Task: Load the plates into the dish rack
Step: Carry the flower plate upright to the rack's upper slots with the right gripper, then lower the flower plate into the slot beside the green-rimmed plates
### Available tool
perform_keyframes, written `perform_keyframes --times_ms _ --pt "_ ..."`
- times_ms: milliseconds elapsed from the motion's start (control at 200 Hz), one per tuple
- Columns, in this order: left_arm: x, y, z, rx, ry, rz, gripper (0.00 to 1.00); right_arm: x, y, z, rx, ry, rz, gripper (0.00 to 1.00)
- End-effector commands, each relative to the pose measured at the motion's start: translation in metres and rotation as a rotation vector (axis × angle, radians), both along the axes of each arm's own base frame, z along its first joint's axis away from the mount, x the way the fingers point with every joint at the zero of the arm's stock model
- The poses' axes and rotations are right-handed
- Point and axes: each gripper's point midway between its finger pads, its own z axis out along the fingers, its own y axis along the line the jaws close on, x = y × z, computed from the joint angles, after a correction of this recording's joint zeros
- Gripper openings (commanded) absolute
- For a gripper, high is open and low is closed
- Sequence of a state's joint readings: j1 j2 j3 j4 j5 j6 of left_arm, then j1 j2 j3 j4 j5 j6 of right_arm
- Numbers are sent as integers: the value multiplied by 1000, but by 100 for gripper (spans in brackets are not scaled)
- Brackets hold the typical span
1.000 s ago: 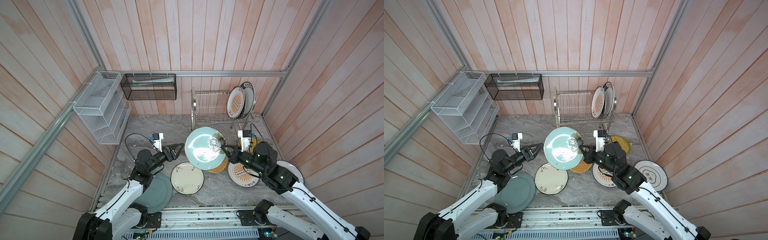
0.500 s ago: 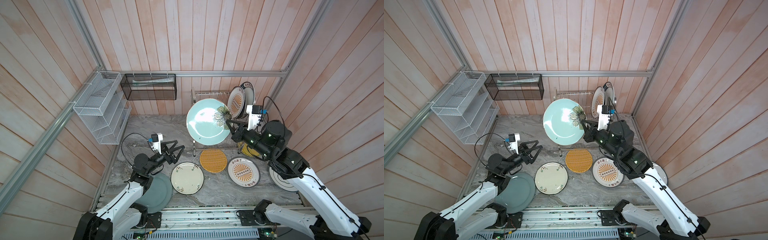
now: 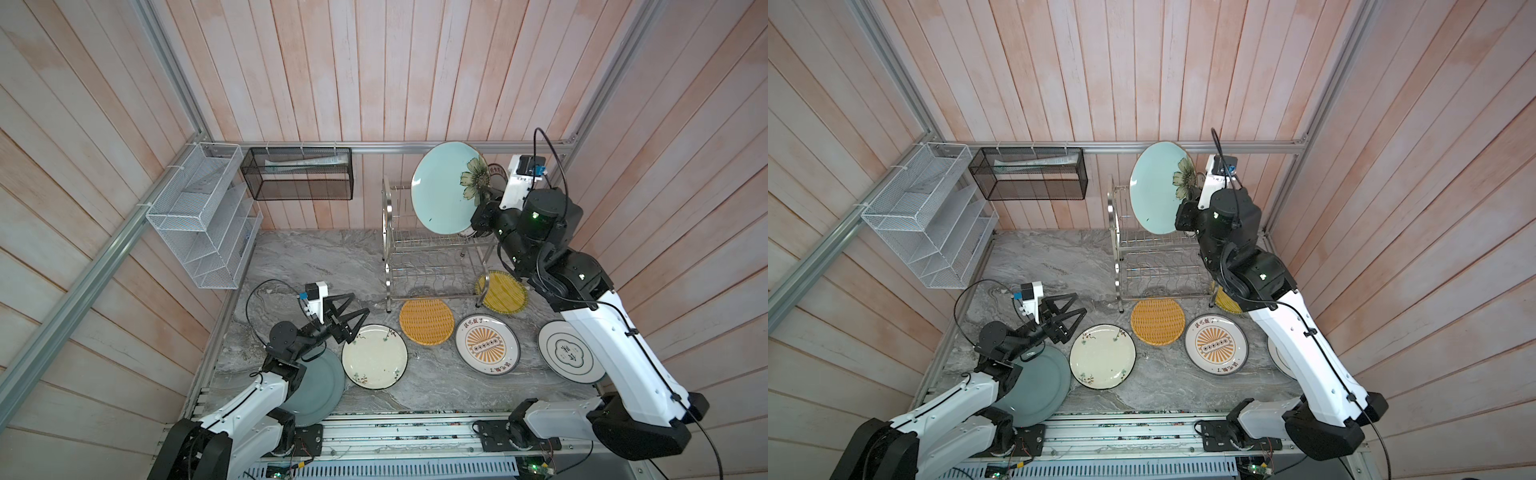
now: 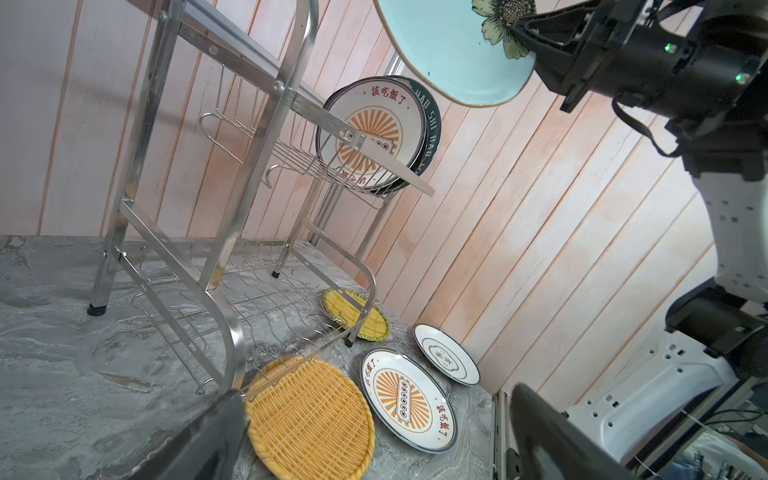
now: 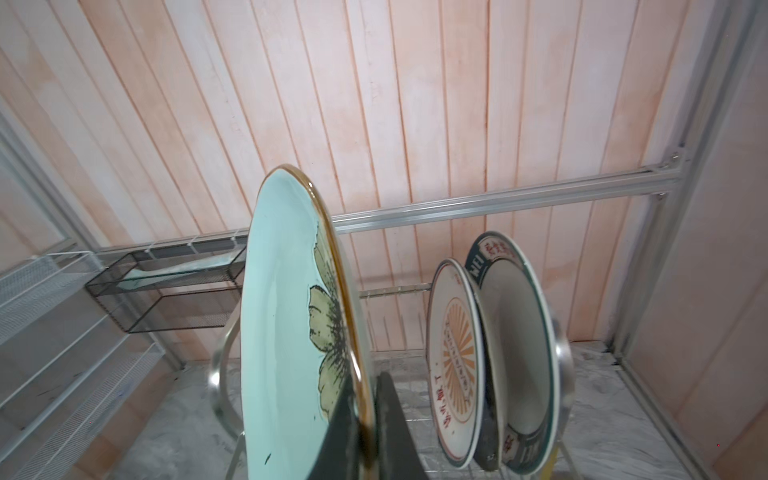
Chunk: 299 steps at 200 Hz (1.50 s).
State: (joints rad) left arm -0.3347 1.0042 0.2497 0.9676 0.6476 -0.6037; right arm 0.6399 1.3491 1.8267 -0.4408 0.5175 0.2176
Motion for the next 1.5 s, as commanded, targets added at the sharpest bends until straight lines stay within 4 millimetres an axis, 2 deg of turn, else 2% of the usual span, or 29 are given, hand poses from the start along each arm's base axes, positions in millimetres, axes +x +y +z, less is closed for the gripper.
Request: perform_keyframes --times_ms 0,255,440,620,1070,1490 --pt "-8 0 6 12 -69 -9 100 4 -33 39 -1 -97 -163 0" --pt "-13 -1 9 14 -86 -25 100 42 -44 30 -91 -61 -260 0" --pt "-14 -2 9 16 -84 -29 100 61 -52 24 -169 -46 -336 0" --pt "-14 -3 8 19 -80 -31 100 81 -56 10 -240 -12 -368 0" --pt "-11 -4 4 25 -63 -28 100 101 -48 -8 -318 20 -369 0" --pt "-10 -4 3 26 -56 -24 100 104 -38 -21 -357 45 -351 0"
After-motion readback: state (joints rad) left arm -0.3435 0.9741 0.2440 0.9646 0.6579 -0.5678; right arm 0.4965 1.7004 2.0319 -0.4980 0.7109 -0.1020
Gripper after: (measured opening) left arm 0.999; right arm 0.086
